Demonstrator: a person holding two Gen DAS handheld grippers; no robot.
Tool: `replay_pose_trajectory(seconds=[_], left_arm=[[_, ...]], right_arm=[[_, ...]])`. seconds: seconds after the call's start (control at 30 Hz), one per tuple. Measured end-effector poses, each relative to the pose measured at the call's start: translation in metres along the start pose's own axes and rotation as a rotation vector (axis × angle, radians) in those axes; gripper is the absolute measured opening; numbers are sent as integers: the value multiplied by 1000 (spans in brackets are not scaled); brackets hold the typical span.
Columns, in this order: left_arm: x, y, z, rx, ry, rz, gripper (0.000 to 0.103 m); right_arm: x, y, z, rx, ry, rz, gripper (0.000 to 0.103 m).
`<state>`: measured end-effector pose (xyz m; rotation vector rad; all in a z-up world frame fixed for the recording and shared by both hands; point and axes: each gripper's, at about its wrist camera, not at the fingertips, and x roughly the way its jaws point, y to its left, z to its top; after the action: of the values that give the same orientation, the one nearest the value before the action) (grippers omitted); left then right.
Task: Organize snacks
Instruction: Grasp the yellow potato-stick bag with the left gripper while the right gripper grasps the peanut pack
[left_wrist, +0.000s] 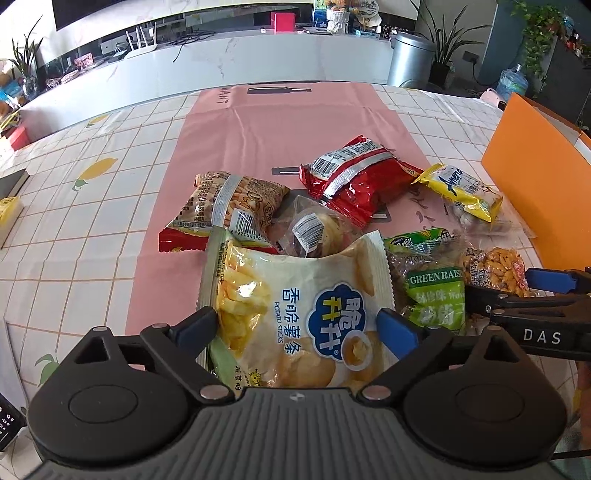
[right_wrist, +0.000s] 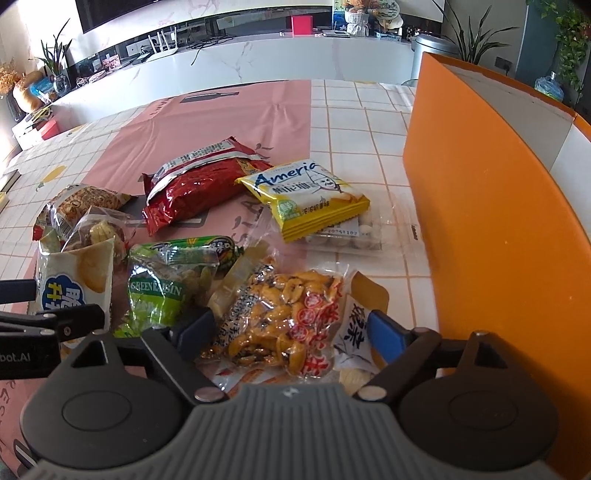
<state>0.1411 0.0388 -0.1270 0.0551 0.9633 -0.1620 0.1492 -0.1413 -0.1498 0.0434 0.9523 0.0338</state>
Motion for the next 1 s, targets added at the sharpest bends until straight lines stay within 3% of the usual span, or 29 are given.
replay_pose_trajectory(seconds=[0.13,0.3,0.47,0.87,1.0], left_arm=[[-3,-1,-1,5,-12,23,103],[-12,2,0,19,-26,110,103],[-2,23,3,-91,28,62,103],[10,39,2,-181,3,-17,103],[6,34,2,-150,-2,-2,90]], right_arm=[[-3,3,-2,-21,-14,-1,78],[-3,2,-2,-12,-15,5,79],[-1,-1,-1,9,-11,13,82],[-1,-1,-3,10,-16,17,82],[-5,3,-4,-22,-28,20,74]])
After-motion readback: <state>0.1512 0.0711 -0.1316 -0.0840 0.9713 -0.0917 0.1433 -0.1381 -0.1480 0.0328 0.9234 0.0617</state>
